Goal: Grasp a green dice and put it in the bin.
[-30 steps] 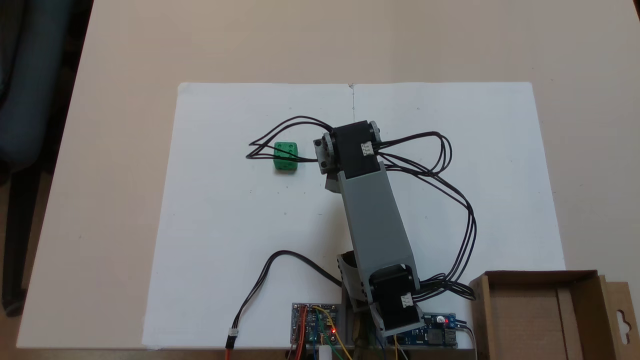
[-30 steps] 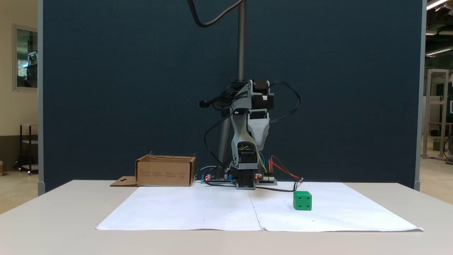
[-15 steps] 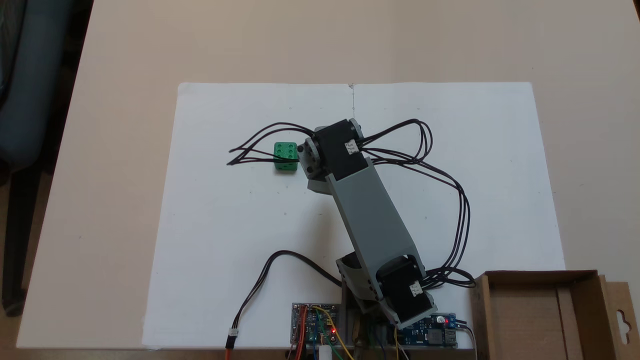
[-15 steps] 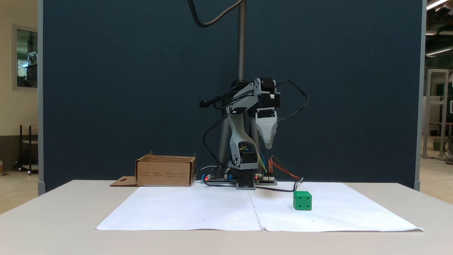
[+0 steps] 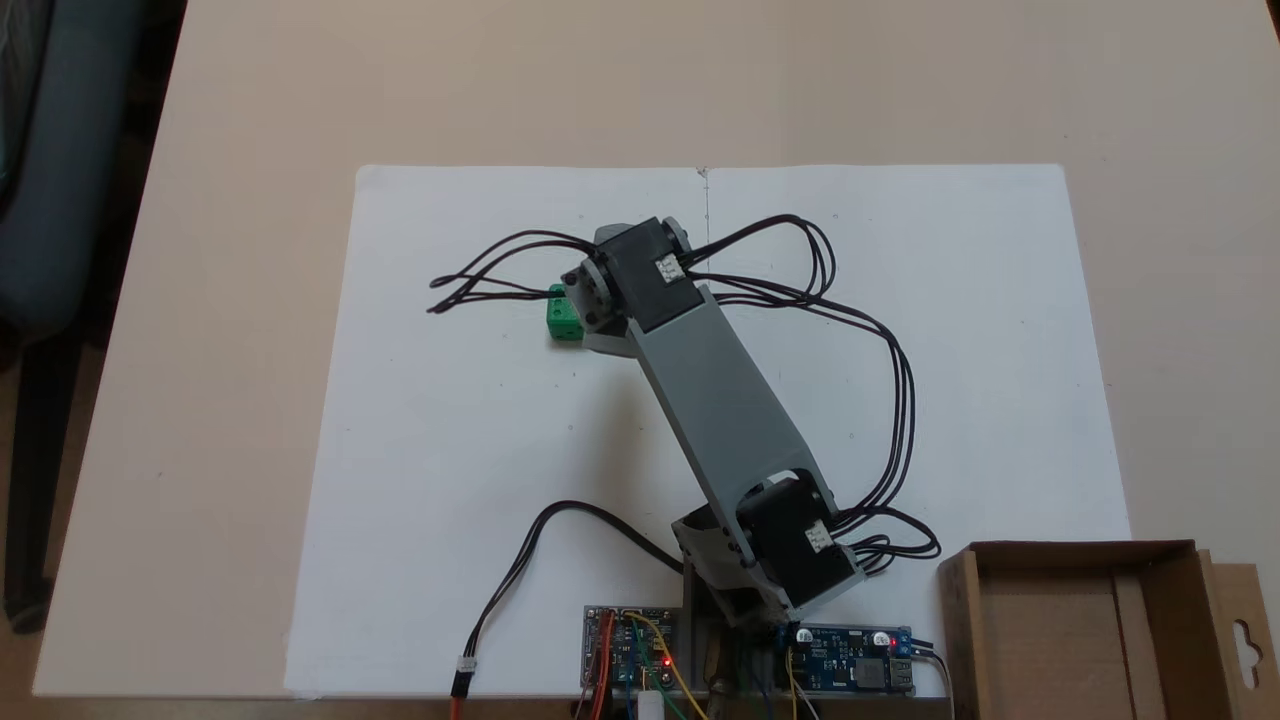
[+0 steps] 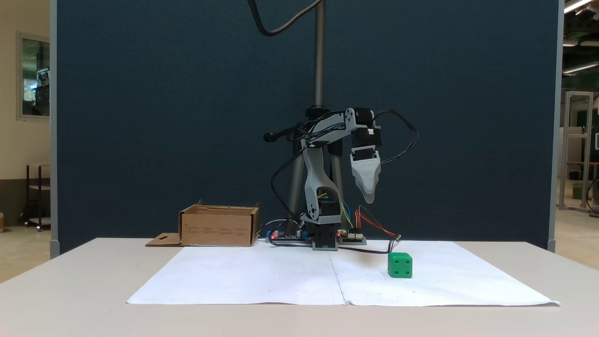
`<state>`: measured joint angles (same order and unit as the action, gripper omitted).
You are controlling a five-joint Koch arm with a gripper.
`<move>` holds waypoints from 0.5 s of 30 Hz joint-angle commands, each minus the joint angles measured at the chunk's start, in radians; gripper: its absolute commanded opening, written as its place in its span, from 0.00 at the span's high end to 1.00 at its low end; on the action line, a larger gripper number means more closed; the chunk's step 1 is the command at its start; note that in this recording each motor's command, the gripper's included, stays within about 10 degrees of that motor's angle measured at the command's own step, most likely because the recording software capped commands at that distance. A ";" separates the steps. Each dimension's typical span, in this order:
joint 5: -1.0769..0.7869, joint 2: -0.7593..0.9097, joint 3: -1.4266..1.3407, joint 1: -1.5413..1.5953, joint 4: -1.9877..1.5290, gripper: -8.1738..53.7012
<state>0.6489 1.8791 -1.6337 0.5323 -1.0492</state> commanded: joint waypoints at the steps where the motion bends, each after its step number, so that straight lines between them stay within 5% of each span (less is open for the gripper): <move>1: 0.107 0.002 0.057 0.025 0.067 0.17; 15: 0.146 -0.114 0.103 -0.002 0.140 0.19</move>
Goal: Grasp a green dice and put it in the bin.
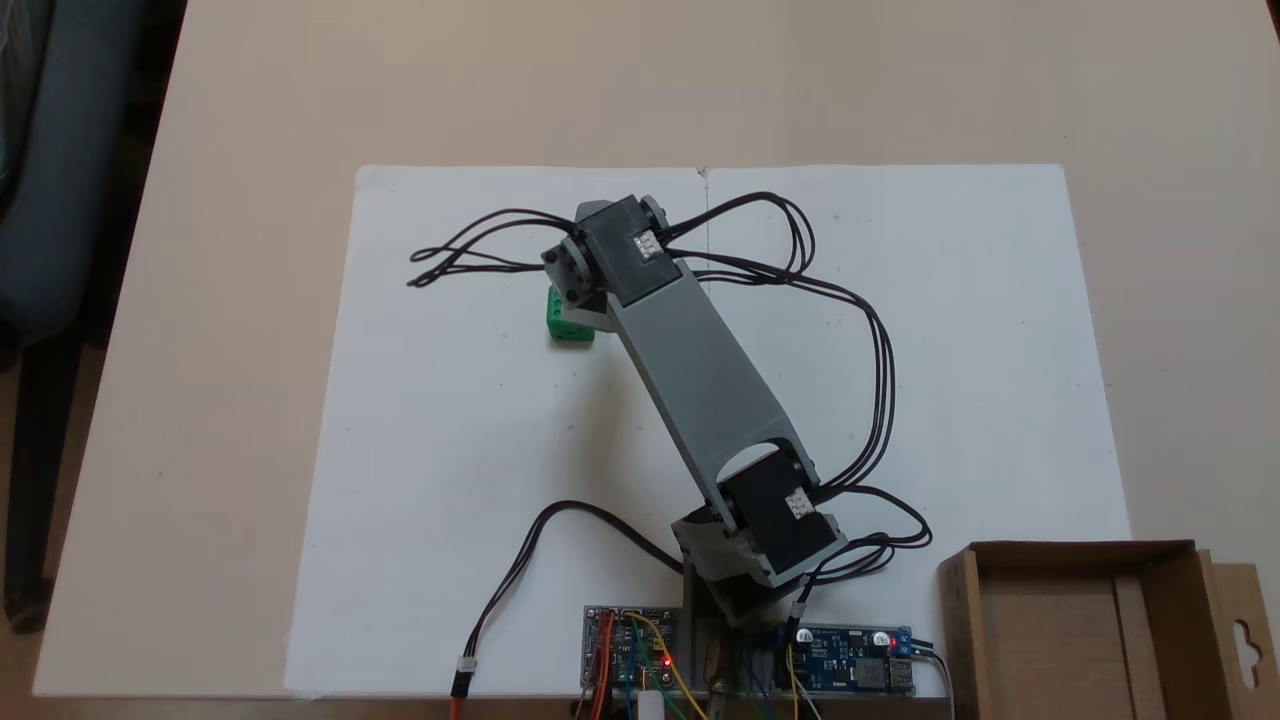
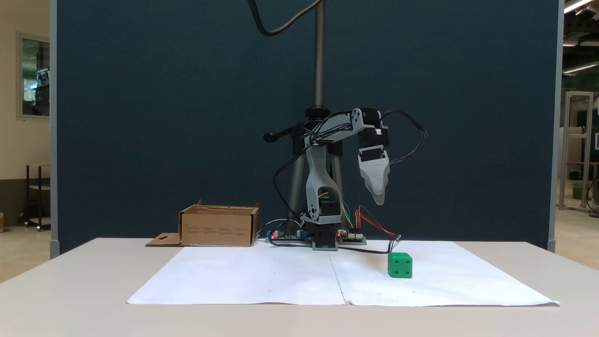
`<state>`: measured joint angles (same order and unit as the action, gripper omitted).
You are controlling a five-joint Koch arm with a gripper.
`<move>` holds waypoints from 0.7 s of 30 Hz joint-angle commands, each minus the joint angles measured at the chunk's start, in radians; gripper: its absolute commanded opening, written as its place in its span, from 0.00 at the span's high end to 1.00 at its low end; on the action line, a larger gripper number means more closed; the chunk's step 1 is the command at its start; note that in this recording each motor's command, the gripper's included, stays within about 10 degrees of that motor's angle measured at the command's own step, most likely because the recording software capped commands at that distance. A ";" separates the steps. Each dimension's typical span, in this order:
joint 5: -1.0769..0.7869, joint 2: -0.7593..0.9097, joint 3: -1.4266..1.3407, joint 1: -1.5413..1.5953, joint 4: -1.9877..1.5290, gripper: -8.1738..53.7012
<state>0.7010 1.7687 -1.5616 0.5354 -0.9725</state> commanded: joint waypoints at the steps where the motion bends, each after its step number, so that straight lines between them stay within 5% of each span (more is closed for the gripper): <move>1: 0.094 -0.023 0.034 -0.005 0.060 0.19; 21: 0.092 -0.229 0.087 0.067 0.026 0.16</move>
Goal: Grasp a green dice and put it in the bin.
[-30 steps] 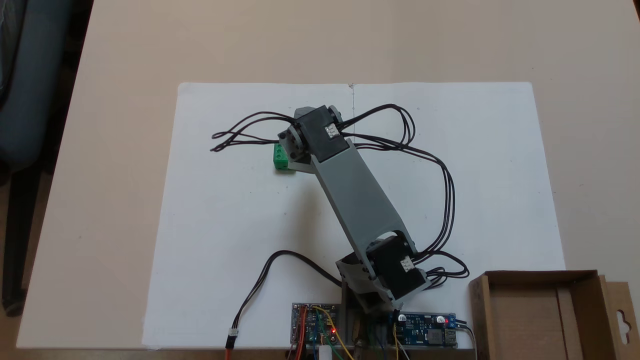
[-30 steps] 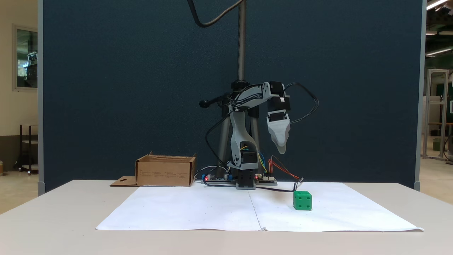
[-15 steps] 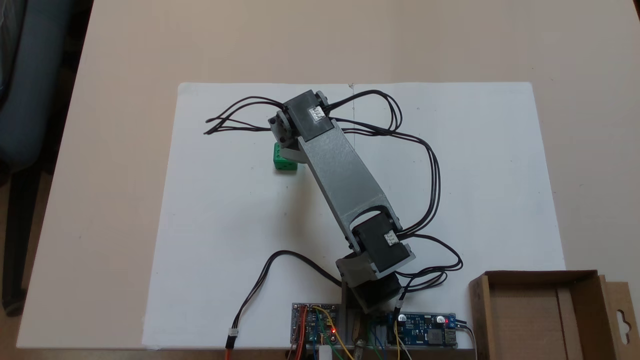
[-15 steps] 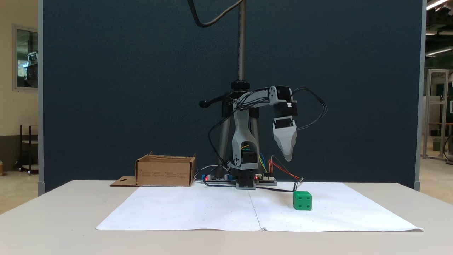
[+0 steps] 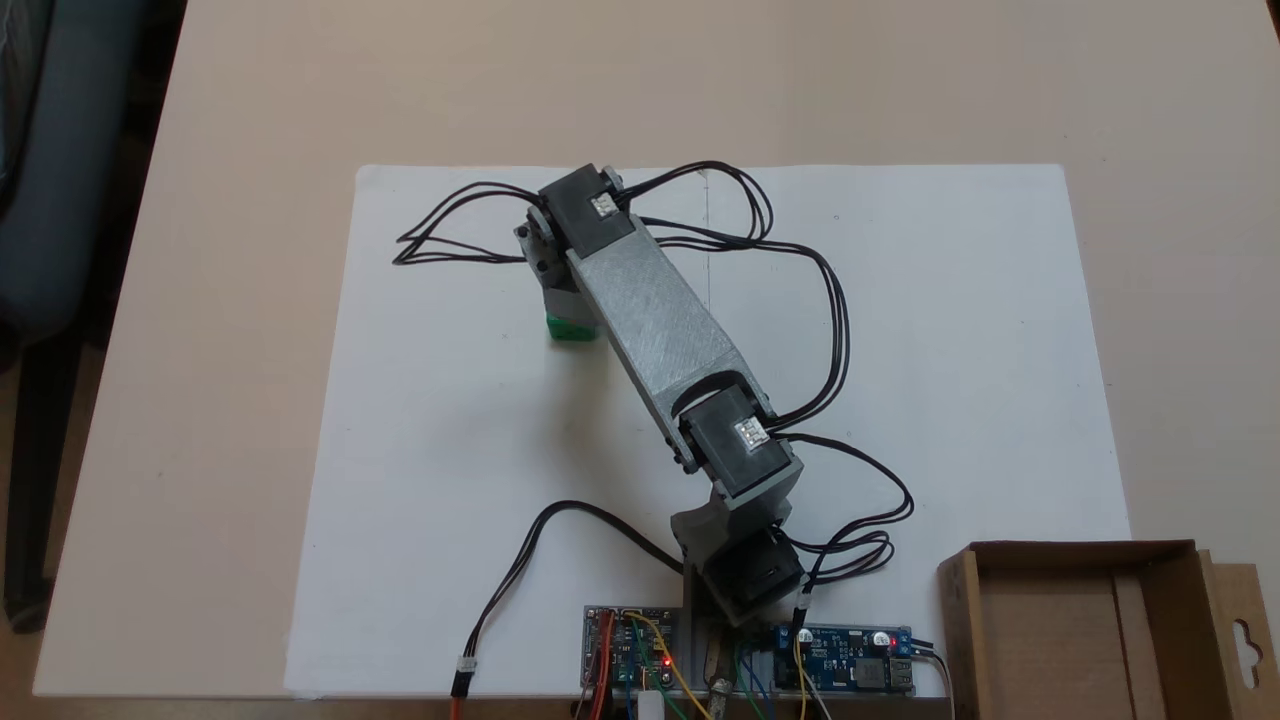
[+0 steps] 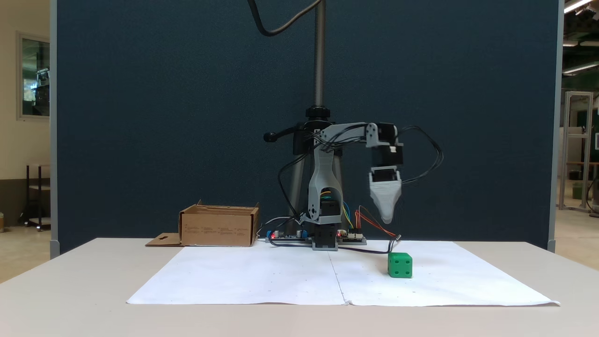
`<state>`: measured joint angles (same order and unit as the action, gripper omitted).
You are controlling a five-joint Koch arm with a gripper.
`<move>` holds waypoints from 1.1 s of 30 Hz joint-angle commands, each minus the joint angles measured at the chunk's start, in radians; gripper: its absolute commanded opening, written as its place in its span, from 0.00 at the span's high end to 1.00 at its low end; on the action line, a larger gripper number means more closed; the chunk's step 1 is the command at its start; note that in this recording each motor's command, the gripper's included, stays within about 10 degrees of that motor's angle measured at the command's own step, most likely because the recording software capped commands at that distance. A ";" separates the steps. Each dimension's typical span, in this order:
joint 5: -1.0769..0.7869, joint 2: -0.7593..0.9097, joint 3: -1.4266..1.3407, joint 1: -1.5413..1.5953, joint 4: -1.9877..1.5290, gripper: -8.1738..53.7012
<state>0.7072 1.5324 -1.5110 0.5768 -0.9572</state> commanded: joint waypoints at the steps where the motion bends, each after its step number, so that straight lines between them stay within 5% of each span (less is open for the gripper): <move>1: 0.086 -0.002 0.040 0.034 0.011 0.16; 33: 0.086 -0.084 0.064 0.043 0.025 0.17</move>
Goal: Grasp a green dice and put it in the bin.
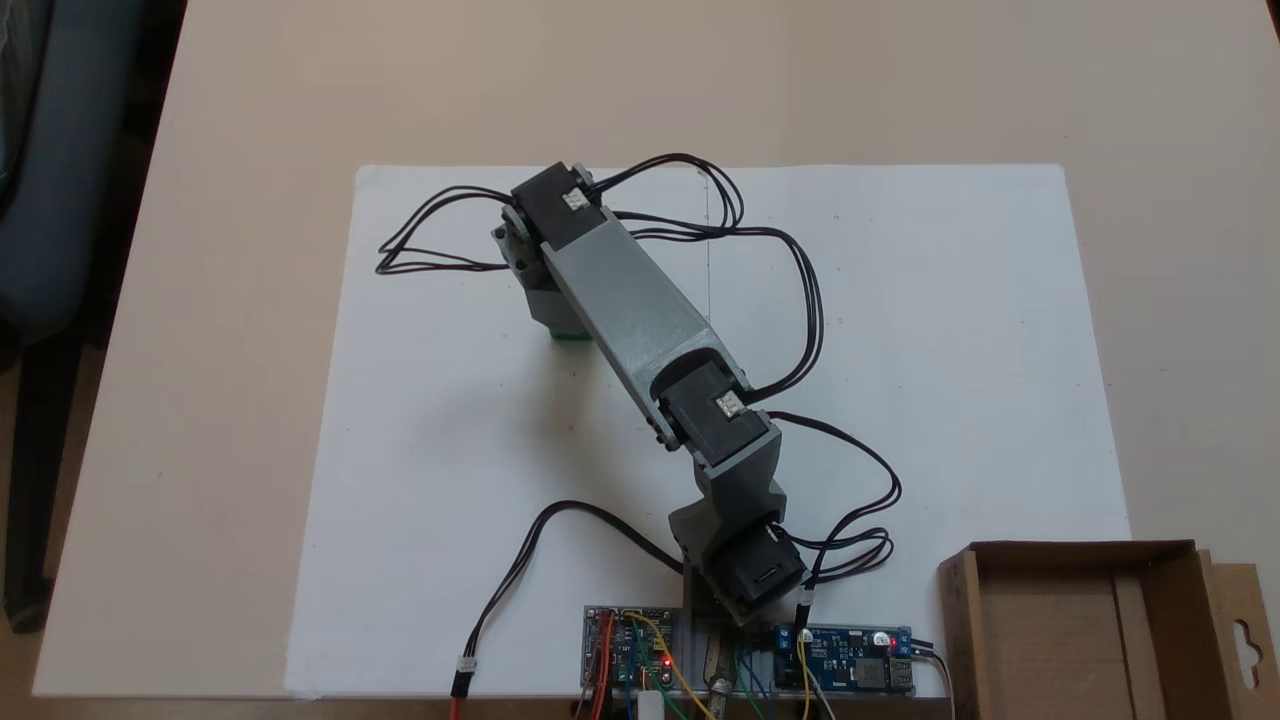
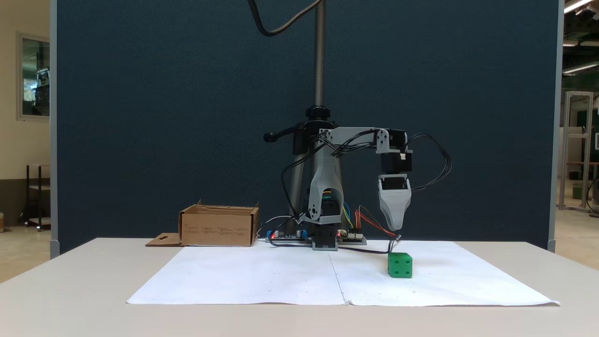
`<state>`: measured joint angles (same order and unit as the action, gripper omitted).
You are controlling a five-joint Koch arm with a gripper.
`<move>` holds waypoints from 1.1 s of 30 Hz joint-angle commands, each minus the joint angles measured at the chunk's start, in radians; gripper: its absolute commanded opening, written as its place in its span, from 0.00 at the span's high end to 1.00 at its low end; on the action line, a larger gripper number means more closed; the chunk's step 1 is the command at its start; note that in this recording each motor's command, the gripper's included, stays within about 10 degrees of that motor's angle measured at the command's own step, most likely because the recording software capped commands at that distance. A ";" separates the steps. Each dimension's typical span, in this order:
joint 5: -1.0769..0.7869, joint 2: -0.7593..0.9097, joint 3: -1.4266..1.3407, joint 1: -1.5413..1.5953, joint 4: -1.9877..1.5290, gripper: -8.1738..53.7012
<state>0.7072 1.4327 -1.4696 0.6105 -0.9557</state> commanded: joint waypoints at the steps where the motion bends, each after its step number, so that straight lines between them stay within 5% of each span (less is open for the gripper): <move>1: 0.086 0.012 0.023 0.009 0.026 0.17; 33: 0.087 -0.103 0.000 0.041 0.057 0.16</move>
<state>0.7072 1.3131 -1.4834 0.6443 -0.9265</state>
